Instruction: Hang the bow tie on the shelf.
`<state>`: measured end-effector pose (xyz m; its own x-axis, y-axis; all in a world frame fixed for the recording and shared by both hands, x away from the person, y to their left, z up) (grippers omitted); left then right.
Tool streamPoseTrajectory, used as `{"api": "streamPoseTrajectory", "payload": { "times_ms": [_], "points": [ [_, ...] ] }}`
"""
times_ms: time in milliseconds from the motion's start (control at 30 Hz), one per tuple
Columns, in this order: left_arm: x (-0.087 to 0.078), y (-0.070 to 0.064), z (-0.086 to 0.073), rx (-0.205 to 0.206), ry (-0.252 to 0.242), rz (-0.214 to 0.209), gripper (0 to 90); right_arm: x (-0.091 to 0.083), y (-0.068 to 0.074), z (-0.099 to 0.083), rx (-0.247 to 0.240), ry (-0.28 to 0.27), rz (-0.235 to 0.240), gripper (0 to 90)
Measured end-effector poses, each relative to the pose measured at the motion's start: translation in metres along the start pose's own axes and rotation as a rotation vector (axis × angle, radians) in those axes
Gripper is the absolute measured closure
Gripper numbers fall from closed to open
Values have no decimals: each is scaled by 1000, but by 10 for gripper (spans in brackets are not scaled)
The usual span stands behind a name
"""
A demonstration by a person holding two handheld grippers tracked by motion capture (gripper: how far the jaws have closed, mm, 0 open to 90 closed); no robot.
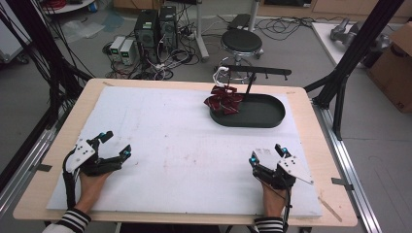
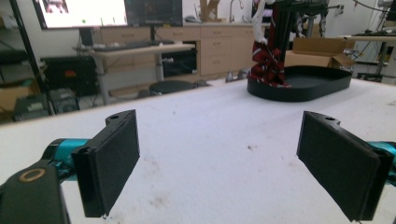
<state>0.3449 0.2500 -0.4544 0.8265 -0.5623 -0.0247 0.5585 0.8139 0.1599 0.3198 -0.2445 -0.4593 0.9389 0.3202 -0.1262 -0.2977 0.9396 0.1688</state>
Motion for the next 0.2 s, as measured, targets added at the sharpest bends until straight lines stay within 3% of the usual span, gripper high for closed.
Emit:
{"api": "streamPoseTrajectory", "payload": {
  "times_ms": [67,200],
  "points": [
    [-2,2,0,-17,-12,10,134,0,1,0,-1,3,1,107],
    [-3,1,0,-10,-22,13,134,0,1,0,-10,6,4,107]
  ]
}}
Point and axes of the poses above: each handheld gripper's, and its own axes: x roughly forward along the jaws, z roughly out of its top, y roughly to its left, the point moved 6 cm from there along x, roughly forward along the jaws, and after that the axes turned 9 degrees about x, right-handed, at the moved point
